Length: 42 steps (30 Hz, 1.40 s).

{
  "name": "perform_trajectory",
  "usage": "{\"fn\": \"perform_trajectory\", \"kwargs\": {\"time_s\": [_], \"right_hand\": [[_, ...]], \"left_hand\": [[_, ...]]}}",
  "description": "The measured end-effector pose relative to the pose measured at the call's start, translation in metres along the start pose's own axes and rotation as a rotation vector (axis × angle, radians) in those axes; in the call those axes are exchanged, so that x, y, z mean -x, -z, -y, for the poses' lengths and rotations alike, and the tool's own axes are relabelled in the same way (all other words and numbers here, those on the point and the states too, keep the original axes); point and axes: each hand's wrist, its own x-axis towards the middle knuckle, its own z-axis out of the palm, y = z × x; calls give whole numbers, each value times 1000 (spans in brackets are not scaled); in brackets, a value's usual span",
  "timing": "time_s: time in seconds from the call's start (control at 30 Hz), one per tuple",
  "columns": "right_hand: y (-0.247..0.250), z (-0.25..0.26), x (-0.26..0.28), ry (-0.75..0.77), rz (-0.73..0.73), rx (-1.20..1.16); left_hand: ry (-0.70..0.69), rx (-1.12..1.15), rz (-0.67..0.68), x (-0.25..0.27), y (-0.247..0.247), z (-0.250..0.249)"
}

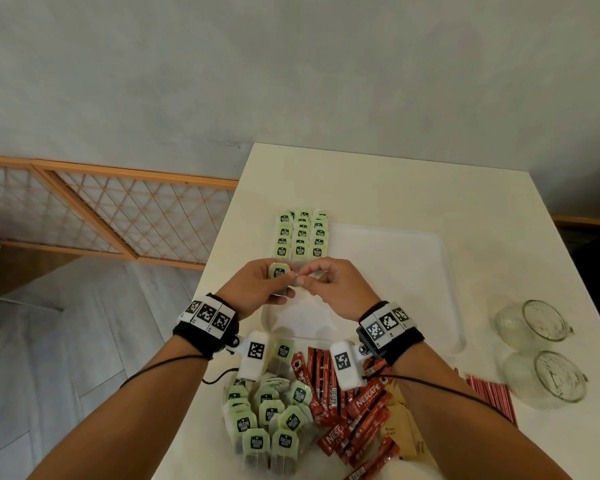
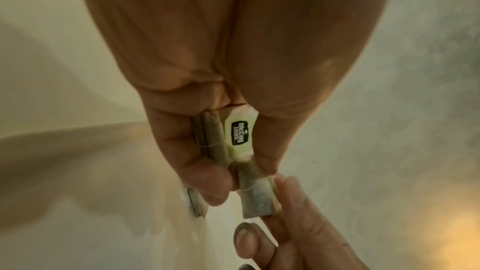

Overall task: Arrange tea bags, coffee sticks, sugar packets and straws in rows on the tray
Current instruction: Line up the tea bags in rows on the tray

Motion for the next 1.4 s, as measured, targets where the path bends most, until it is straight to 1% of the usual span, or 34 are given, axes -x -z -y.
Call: {"fn": "perform_trajectory", "kwargs": {"time_s": [0.1,0.23,0.3,0.4,0.5,0.63,0.77,0.9,1.07,1.17,1.27,1.4], "right_hand": [[3,1,2,-21,9,-27],[3,-4,1,-72,49,54],[2,-9,0,-72,31,63],[0,-11,-2,-48,-33,62],[-2,-9,-3,-19,-59,-22],[-4,-6,0,-3,-79,-63],[-7,-14,4,-72,-7,19],[-8,-17,5,-108,12,42],[-11,-18,3,-132,-15,48],[-12,-18,2,-155,40,86],[-13,-18,1,-210,97,125],[-16,-15,-6,-229,103,103]], "left_hand": [[-29,-5,0,0,2,-1],[-58,-27,0,3,2,-3],[-47,-39,-8,2,2,-2],[-16,-105,11,2,1,2],[-3,-150,-6,2,-1,5],[-32,-185,-38,-1,-1,4],[-66,-161,-48,0,-4,1],[-20,-164,-61,0,-5,4],[41,-168,-107,-3,-3,10],[47,-175,-125,-3,1,11],[40,-189,-125,-2,3,11],[53,-187,-143,-2,10,13]]}}
